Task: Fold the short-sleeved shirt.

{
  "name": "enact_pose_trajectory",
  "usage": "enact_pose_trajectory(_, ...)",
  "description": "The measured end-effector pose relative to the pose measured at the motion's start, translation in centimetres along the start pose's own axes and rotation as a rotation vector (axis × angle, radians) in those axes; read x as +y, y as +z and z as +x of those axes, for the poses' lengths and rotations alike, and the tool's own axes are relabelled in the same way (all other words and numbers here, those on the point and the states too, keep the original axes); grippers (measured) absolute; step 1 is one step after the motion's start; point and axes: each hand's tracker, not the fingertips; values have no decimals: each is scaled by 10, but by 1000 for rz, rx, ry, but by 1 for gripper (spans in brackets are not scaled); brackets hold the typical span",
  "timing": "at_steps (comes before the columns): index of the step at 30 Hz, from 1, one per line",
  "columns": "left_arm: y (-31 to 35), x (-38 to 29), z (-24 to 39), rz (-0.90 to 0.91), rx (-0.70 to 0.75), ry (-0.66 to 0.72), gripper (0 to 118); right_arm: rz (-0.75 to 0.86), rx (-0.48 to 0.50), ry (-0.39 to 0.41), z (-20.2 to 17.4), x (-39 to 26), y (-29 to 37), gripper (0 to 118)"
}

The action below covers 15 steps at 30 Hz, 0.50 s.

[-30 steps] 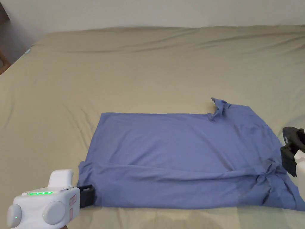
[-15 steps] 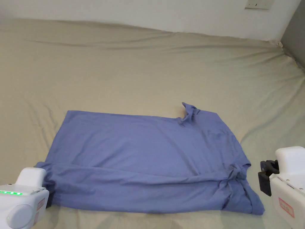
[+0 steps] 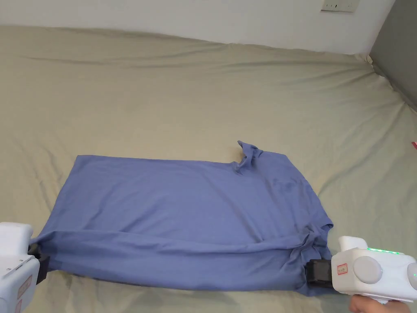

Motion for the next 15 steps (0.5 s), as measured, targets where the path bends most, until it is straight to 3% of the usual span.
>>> enact_pose_trajectory(3,-9,-5,-1,-25,1,-10,4,29,13,33,-5,-5,2,90)
enact_pose_trajectory(5,-14,-8,-1,-41,-1,-13,4,42,85,36,-8,-6,10,50)
enact_pose_trajectory(6,-17,-9,-1,-49,-5,-10,4,50,80,60,-10,-6,15,20)
enact_pose_trajectory(7,-20,-10,-2,-63,-18,1,4,63,85,105,-13,-6,20,13)
enact_pose_trajectory(8,-23,-11,-4,-74,-27,9,4,60,107,118,-14,-7,25,14)
enact_pose_trajectory(10,-21,-12,-5,-81,-25,4,4,62,55,179,-15,-9,35,14)
enact_pose_trajectory(15,3,-13,-16,-65,-47,-10,4,126,115,147,-3,-11,89,14)
